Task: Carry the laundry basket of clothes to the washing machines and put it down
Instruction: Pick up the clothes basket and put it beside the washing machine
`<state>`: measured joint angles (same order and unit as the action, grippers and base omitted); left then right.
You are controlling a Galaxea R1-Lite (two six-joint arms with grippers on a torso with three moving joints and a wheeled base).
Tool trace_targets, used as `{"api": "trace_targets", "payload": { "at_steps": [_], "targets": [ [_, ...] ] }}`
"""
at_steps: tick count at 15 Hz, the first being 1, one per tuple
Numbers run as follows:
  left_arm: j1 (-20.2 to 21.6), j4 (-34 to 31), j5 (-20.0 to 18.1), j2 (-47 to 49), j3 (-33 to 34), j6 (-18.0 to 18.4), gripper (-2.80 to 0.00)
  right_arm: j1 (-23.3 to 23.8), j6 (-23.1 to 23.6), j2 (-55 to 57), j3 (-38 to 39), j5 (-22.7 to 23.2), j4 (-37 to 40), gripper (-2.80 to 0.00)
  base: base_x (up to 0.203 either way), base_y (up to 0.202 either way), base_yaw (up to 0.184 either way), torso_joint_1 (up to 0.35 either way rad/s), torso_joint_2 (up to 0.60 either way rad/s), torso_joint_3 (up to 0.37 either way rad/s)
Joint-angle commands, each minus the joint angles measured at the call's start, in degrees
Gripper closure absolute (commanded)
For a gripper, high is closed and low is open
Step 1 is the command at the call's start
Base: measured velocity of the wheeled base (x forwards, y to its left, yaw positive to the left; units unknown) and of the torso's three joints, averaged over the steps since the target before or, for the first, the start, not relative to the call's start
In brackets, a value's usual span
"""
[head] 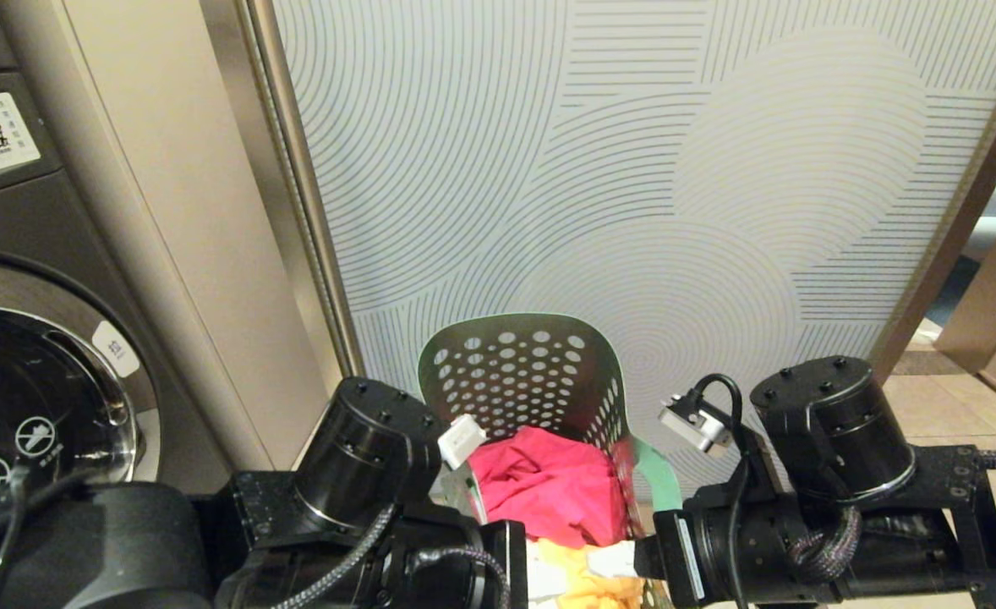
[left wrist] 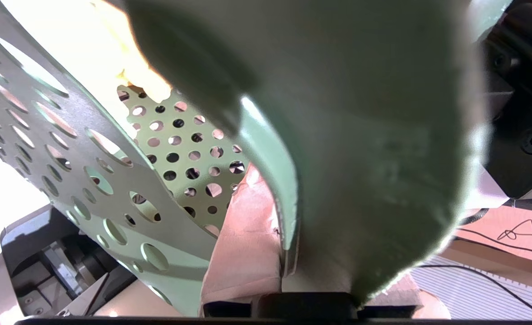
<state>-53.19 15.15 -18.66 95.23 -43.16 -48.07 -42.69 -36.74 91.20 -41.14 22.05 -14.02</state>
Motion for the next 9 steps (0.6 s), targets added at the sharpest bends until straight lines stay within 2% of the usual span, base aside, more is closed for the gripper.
{"api": "trace_targets", "payload": {
  "at_steps": [1, 7, 9],
  "targets": [
    [-0.01, 0.14, -0.15, -0.05, 0.01, -0.31, 0.0, -0.02, -0.13, -0.32, 0.32, 0.18, -0.13, 0.0, 0.0, 0.0, 0.0, 0.002, 0.01, 0.041],
    [-0.31, 0.22, -0.38, 0.22, -0.1, -0.54, 0.0, -0.02, 0.27, -0.32, 0.89, 0.36, -0.13, 0.0, 0.0, 0.0, 0.0, 0.0, 0.0, 0.004],
    [-0.43, 0.23, -0.41, 0.3, -0.08, -0.54, 0.0, -0.02, 0.27, -0.14, 0.89, 0.36, -0.13, 0.0, 0.002, 0.082, -0.002, 0.006, 0.0, 0.006]
  ]
}}
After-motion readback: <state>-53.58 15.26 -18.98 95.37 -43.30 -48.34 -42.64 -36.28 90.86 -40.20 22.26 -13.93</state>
